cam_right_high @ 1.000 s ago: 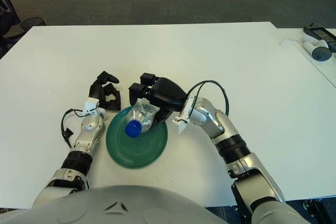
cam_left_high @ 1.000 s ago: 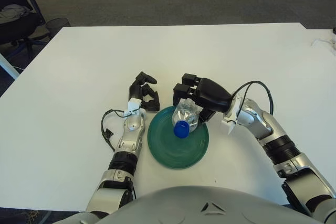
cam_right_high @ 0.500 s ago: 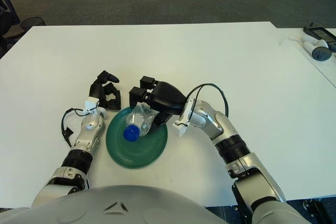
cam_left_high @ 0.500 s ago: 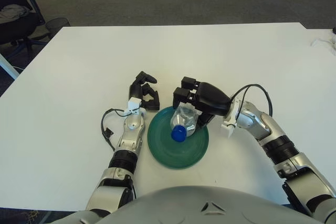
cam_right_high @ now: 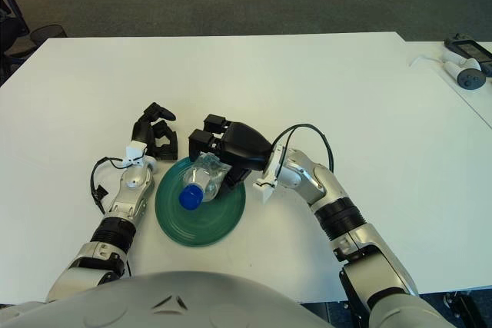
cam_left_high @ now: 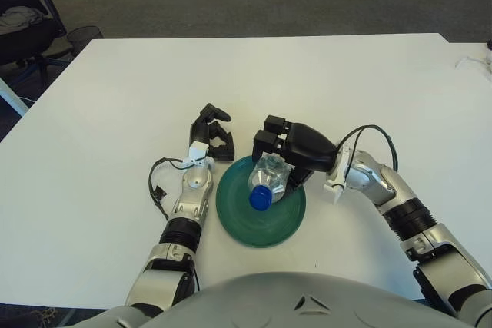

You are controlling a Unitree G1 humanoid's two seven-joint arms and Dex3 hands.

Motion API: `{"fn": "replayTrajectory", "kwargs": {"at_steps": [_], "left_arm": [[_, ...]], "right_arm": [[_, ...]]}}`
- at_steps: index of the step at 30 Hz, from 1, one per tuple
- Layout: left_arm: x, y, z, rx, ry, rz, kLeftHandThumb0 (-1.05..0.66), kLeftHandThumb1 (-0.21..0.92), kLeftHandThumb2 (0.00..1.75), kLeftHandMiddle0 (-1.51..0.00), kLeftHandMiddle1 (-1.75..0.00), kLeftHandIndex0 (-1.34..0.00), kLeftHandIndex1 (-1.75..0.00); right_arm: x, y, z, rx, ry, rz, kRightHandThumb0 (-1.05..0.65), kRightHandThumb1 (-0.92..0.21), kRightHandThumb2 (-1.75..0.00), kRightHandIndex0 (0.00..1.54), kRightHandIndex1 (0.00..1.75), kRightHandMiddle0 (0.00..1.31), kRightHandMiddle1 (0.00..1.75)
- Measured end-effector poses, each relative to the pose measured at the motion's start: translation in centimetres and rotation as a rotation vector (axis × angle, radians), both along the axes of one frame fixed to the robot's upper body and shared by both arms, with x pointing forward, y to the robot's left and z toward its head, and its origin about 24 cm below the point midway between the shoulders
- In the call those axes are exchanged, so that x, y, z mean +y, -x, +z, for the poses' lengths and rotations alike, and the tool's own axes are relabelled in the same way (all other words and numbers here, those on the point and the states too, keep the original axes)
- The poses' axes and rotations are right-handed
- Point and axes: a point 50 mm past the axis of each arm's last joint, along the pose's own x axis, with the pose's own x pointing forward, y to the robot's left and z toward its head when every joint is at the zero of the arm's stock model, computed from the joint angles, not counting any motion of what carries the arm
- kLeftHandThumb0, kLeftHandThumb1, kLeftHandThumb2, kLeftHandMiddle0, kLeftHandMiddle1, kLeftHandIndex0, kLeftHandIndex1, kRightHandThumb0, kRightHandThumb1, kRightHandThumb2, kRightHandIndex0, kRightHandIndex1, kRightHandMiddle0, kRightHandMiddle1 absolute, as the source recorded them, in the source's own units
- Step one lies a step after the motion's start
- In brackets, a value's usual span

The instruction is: Put the bottle into the plate.

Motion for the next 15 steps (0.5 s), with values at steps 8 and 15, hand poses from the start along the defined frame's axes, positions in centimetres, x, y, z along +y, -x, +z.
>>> {"fn": "replayTrajectory", "kwargs": {"at_steps": [8, 15], "left_arm": [[-0.02, -0.13, 0.06, -0.001, 0.016, 0.002, 0.0, -0.04, 1.71, -0.89, -1.68, -0.66, -1.75], [-0.21, -0.26, 0.09, -0.002, -0.011, 0.016, 0.0, -0.06, 1.74, -0.88, -1.73, -0.68, -1.75]], "right_arm": [[0.05, 0.24, -0.11, -0.021, 0.001, 0.015, -0.36, -0.92, -0.51, 0.3, 1.19, 0.2, 1.75], [-0.03, 0.44, -0.27, -0.04, 0.012, 0.027, -0.36, -0.92, -0.51, 0.33, 1.18, 0.2, 1.75]]}}
